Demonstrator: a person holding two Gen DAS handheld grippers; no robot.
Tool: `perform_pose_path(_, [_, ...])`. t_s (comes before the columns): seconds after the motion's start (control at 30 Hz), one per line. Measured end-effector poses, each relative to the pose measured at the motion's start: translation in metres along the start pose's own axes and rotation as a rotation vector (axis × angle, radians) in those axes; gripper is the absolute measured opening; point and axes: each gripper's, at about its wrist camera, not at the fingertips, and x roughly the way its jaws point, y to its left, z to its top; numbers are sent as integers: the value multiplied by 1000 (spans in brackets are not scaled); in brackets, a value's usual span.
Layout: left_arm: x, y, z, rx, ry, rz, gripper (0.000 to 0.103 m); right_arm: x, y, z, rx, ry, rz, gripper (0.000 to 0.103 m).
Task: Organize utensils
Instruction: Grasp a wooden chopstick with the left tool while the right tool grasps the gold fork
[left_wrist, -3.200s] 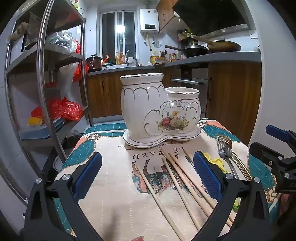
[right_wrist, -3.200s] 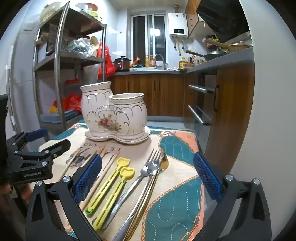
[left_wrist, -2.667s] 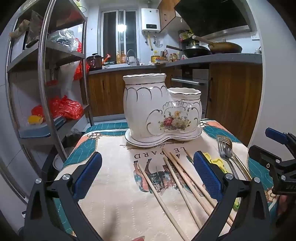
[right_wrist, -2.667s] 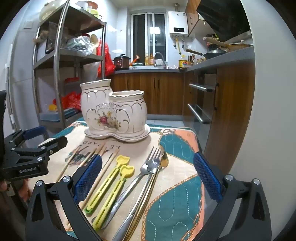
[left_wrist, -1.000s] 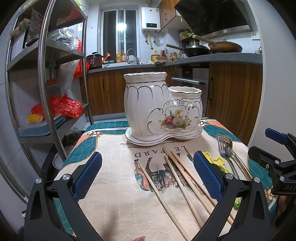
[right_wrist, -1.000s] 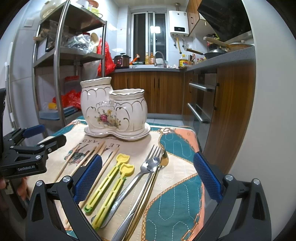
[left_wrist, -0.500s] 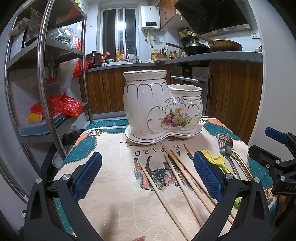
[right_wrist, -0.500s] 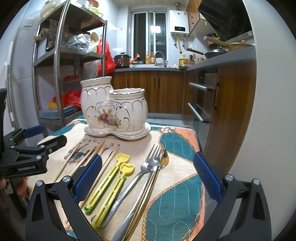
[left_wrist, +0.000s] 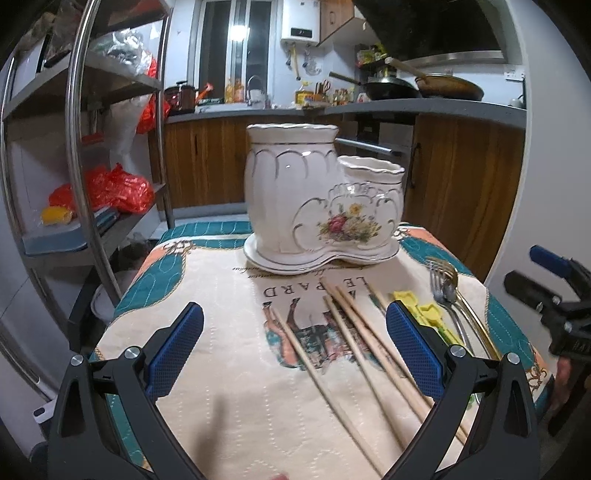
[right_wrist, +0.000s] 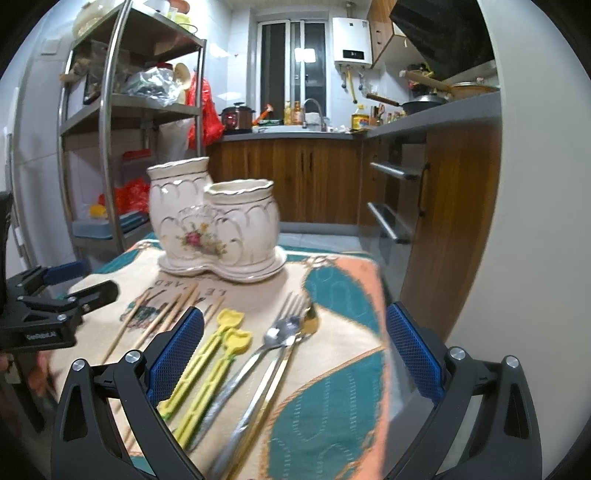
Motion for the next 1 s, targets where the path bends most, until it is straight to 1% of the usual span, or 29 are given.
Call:
perform_pose_path(0.1, [0,8,6,-11,41,8,97,6,-10,9,12,61,-4,98])
perform_pose_path(0.17, [2,10,8,-16,87,-18,97,13,-17,14,17,102,-4,98])
perform_pose_path(0.27, [7,7,5,21,157,-14,97,29,-21,20,20,166,-14,97])
perform_pose_path(0.3, [10,6,3,32,178,-14,92,36,-22,20,28,192,-4,96])
perform_pose_path(0.33, [14,5,0,41,209,-12,84,42,-23,20,38,219,10,95])
perform_pose_path(0.37, [18,5,-1,41,238,-13,80,47,-24,20,47,237,18,92])
perform_pose_path(0.4, [22,5,-3,32,269,-26,70,52,-25,20,59,261,16,81])
perform_pose_path(0.43, [25,6,-5,16,303,-52,62,57,-26,19,69,277,20,74])
perform_pose_path(0.47, [28,6,-7,7,328,-66,59,61,-27,19,79,295,31,71])
perform_pose_path(0.5, [30,5,-9,4,349,-72,53,65,-27,18,88,311,41,64])
perform_pose_path(0.57, [30,1,-11,18,354,-72,47,72,-27,17,104,334,58,57])
perform_pose_path(0.6, [31,-3,-12,42,356,-58,41,74,-28,17,111,346,63,51])
perform_pose_path(0.67, [33,-6,-13,72,357,-33,33,80,-28,17,115,362,66,44])
perform_pose_path(0.73, [35,-5,-11,82,361,-36,25,85,-26,18,114,376,61,35])
perform_pose_path(0.77, [36,-5,-10,87,364,-38,23,87,-26,18,116,381,61,33])
perform_pose_path(0.8, [38,-4,-9,90,369,-40,18,90,-26,18,127,387,68,31])
perform_pose_path(0.87, [40,-3,-6,104,378,-48,13,97,-25,18,120,407,66,27])
perform_pose_path(1.0, [47,-1,-1,148,404,-73,10,104,-25,24,114,441,60,15])
